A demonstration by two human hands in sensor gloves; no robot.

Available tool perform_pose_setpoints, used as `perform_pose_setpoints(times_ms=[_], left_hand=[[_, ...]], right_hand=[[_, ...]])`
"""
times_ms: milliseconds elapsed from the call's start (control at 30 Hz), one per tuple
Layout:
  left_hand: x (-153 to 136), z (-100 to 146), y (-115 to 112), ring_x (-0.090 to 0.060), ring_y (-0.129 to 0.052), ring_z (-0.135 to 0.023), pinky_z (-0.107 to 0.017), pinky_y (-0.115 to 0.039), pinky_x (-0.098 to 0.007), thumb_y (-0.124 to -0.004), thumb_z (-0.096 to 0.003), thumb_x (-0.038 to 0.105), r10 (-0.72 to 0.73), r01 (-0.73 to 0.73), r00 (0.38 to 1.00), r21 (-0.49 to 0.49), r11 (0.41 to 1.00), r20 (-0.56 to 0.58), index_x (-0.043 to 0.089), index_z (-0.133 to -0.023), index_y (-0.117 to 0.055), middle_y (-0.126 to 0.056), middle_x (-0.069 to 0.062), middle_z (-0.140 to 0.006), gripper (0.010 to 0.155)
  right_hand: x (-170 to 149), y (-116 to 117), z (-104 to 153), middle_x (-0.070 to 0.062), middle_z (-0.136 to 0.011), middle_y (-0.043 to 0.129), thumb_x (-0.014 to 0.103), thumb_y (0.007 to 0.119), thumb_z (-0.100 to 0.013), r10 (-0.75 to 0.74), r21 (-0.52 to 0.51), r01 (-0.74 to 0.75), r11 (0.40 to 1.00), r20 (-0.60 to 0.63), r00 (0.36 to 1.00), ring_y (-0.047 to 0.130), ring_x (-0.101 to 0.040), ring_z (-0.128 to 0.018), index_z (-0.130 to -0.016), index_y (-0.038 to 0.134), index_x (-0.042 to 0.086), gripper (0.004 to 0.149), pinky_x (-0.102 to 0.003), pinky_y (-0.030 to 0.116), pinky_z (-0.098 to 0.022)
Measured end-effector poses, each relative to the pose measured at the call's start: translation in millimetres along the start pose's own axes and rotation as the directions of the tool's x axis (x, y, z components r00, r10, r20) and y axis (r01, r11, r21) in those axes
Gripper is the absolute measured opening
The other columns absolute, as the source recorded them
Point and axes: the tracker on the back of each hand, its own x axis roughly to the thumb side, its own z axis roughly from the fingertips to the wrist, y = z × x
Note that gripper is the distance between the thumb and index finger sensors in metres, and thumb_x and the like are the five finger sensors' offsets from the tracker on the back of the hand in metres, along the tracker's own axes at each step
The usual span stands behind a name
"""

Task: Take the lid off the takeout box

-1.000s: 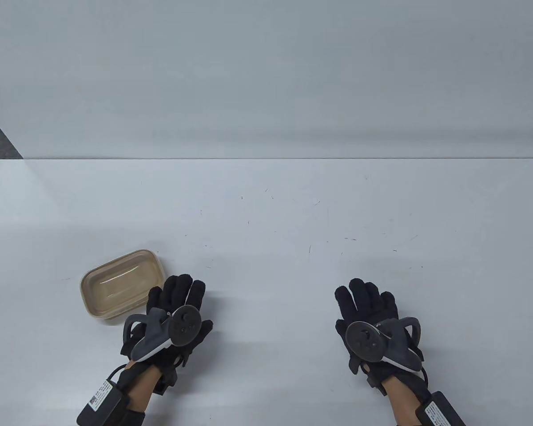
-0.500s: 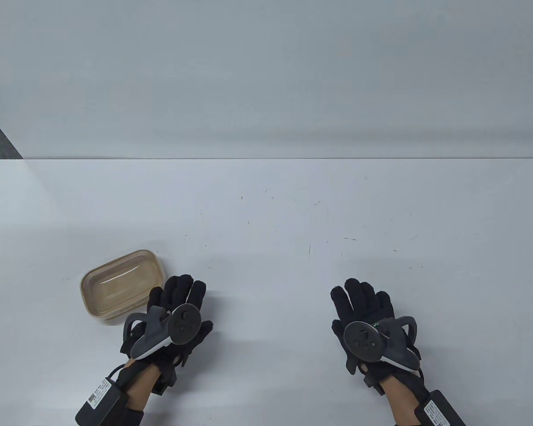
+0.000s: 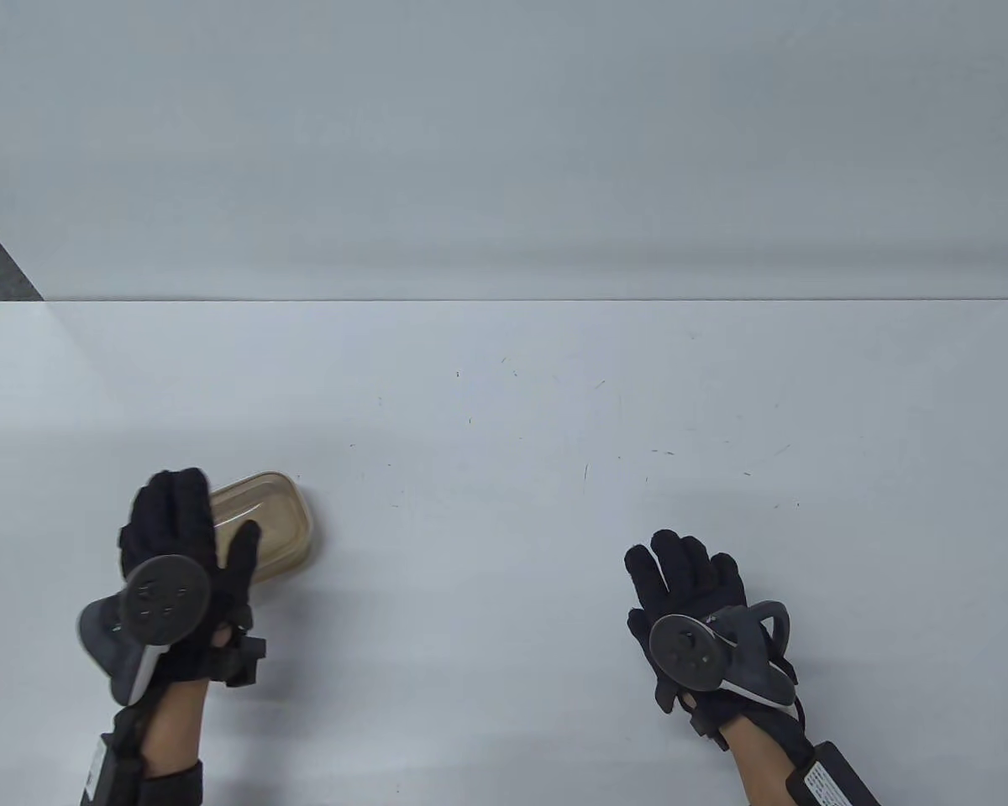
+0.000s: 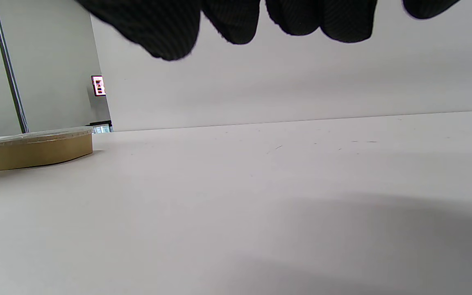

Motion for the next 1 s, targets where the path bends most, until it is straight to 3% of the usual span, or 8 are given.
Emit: perform_pose_setpoints(times_ms=[133, 233, 333, 500, 700, 833, 1000], left_hand=[[-58.1, -13.1, 5.0, -0.049, -0.074, -0.093, -0.065, -0.066, -0.064, -0.072, -0.0453, 0.052, 0.157, -0.162, 0.93, 0.013, 0.987, -0.333, 0.012, -0.109, -0.051, -0.055, -0.027, -0.111, 0.078], [-89.6, -15.6, -12.0, -0.044, -0.085, -0.078, -0.054, -0.075, -0.058, -0.076, -0.0454, 0.05, 0.107, -0.179, 0.85, -0.092, 0.979, -0.515, 0.009, -0.109, -0.051, -0.062, -0.029, -0.105, 0.079], [-105.3, -14.7, -31.8, -0.038, -0.093, -0.065, -0.044, -0.081, -0.052, -0.078, -0.0443, 0.05, 0.002, -0.155, 0.813, -0.214, 0.964, -0.582, 0.008, -0.106, -0.057, -0.072, -0.028, -0.098, 0.078], [-115.4, -11.4, -53.6, -0.033, -0.099, -0.052, -0.035, -0.084, -0.049, -0.082, -0.0423, 0.051, -0.112, -0.124, 0.788, -0.335, 0.934, -0.605, 0.008, -0.099, -0.071, -0.084, -0.025, -0.086, 0.072], [-110.8, -13.6, -58.7, -0.03, -0.105, -0.039, -0.027, -0.088, -0.048, -0.083, -0.0434, 0.045, -0.061, -0.161, 0.828, -0.342, 0.926, -0.557, 0.011, -0.086, -0.088, -0.098, -0.02, -0.071, 0.055], [-106.0, -15.3, -62.6, -0.028, -0.106, -0.033, -0.023, -0.089, -0.047, -0.086, -0.0425, 0.043, -0.046, -0.158, 0.86, -0.351, 0.923, -0.508, 0.009, -0.081, -0.091, -0.101, -0.019, -0.065, 0.052], [-104.2, -15.9, -60.6, -0.023, -0.106, -0.023, -0.016, -0.09, -0.045, -0.088, -0.0389, 0.044, 0.008, -0.204, 0.852, -0.319, 0.925, -0.523, 0.007, -0.074, -0.094, -0.105, -0.018, -0.054, 0.051]], right_hand=[[-1.0, -0.2, -0.2, -0.028, -0.111, 0.044, 0.039, 0.072, -0.048, -0.008, 0.0, 0.008, 1.0, -0.004, 1.0, 0.057, -0.057, -0.094, -0.107, 0.05, 0.009, 0.07, -0.078, 0.054, -0.063], [-0.7, -0.1, 0.1, -0.028, -0.111, 0.044, 0.039, 0.072, -0.048, -0.011, 0.003, 0.011, 1.0, -0.004, 1.0, 0.057, -0.057, -0.094, -0.107, 0.05, 0.009, 0.07, -0.078, 0.054, -0.063], [-0.4, 0.2, 0.0, -0.028, -0.111, 0.044, 0.039, 0.072, -0.048, -0.011, 0.004, 0.011, 1.0, -0.003, 1.0, 0.057, -0.057, -0.094, -0.107, 0.05, 0.009, 0.07, -0.078, 0.054, -0.063], [-0.8, 0.1, 0.2, -0.028, -0.111, 0.044, 0.039, 0.072, -0.049, -0.009, 0.007, 0.009, 1.0, -0.009, 1.0, 0.057, -0.057, -0.094, -0.107, 0.05, 0.009, 0.069, -0.078, 0.054, -0.063], [-1.3, 0.3, 0.0, -0.028, -0.111, 0.044, 0.039, 0.072, -0.048, -0.012, 0.016, 0.012, 1.0, -0.014, 1.0, 0.057, -0.057, -0.093, -0.107, 0.05, 0.009, 0.07, -0.078, 0.054, -0.063], [-1.2, 0.5, -0.4, -0.028, -0.111, 0.044, 0.039, 0.072, -0.049, -0.012, 0.022, 0.012, 1.0, -0.014, 1.0, 0.057, -0.057, -0.093, -0.107, 0.05, 0.009, 0.07, -0.078, 0.055, -0.063], [-1.0, 0.7, -1.2, -0.028, -0.111, 0.044, 0.039, 0.072, -0.048, -0.004, 0.033, 0.005, 0.999, -0.019, 1.0, 0.057, -0.057, -0.094, -0.107, 0.05, 0.009, 0.069, -0.078, 0.054, -0.063]])
